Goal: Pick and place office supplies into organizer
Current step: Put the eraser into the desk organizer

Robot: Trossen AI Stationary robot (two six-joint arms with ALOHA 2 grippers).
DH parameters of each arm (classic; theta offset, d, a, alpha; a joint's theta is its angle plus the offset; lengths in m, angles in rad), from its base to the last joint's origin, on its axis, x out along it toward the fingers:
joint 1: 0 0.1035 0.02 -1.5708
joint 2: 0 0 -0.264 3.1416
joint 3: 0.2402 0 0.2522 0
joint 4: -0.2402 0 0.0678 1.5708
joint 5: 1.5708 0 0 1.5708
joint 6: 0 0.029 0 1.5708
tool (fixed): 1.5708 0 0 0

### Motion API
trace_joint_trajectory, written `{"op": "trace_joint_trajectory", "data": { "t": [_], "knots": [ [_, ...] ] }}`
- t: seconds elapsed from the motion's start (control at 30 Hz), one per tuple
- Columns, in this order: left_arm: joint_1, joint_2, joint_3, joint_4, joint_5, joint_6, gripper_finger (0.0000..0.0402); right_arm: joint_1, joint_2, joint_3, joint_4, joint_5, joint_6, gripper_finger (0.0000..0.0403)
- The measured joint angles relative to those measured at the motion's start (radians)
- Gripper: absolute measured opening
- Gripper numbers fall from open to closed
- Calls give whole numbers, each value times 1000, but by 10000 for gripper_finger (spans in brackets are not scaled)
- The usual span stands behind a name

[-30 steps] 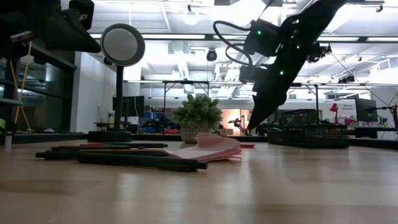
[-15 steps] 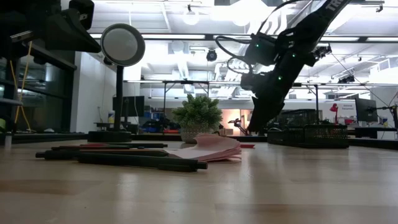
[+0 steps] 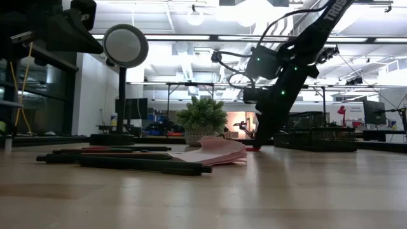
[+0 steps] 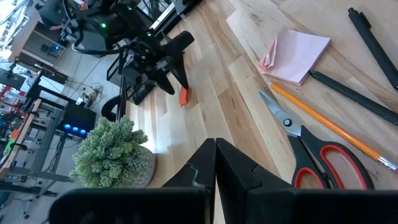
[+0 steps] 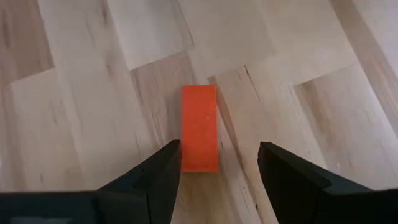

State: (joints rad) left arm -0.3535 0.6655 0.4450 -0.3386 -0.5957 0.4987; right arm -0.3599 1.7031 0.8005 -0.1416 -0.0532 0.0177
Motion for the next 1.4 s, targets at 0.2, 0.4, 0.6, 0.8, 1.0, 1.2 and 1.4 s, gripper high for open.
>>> {"op": "trace_joint_trajectory", "data": {
  "t": [0.2,0.4,0.6,0.8,1.0,1.2,1.4],
  "knots": [
    [0,0,0,0,0,3,1,0,31,2,23,-7,0,183],
    [0,0,0,0,0,4,1,0,36,2,28,-7,3,152],
    [0,0,0,0,0,5,1,0,37,2,28,-32,3,101],
    [0,0,0,0,0,5,1,0,37,2,29,-45,3,69],
    [0,0,0,0,0,5,1,0,38,9,22,-57,3,81],
    [0,0,0,-1,0,5,1,0,42,41,-15,-58,2,90],
    [0,0,0,-1,0,5,1,0,43,81,-64,-61,-12,81]
  ]
}}
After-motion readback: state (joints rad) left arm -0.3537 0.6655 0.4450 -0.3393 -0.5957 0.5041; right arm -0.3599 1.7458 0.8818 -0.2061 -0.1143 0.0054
